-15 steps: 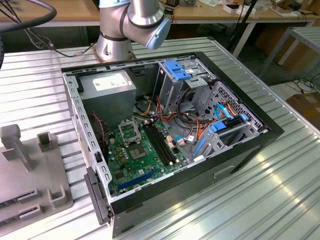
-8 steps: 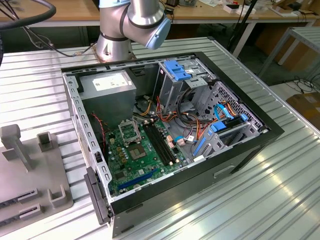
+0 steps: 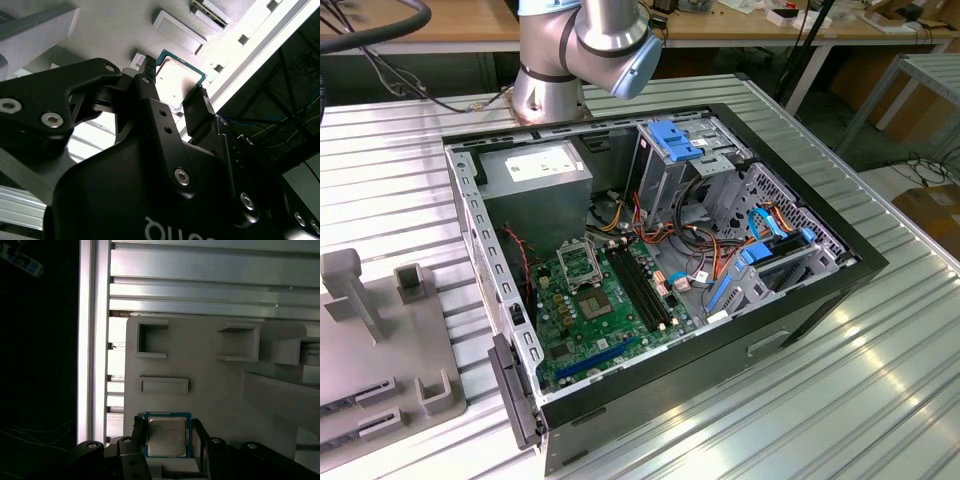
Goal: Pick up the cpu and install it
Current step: 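Pick up the cpu and move it towards the insertion slot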
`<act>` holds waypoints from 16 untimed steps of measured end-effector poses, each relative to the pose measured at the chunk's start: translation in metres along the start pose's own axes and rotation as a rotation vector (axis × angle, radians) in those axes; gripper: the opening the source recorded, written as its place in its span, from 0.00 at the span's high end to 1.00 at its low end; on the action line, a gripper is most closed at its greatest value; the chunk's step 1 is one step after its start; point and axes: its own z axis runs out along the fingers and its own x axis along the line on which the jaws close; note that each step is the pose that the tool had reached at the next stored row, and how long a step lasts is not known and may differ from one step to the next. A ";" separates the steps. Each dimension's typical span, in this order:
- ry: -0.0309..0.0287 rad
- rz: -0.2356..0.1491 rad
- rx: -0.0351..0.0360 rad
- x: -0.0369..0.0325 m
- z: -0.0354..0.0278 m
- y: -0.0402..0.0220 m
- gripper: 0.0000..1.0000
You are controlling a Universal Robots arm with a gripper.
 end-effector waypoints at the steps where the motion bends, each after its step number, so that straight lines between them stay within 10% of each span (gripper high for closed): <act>1: 0.0000 0.000 0.0000 0.0000 -0.0005 0.0000 0.53; 16: 0.0002 0.000 -0.0001 0.0000 -0.0087 -0.0002 0.53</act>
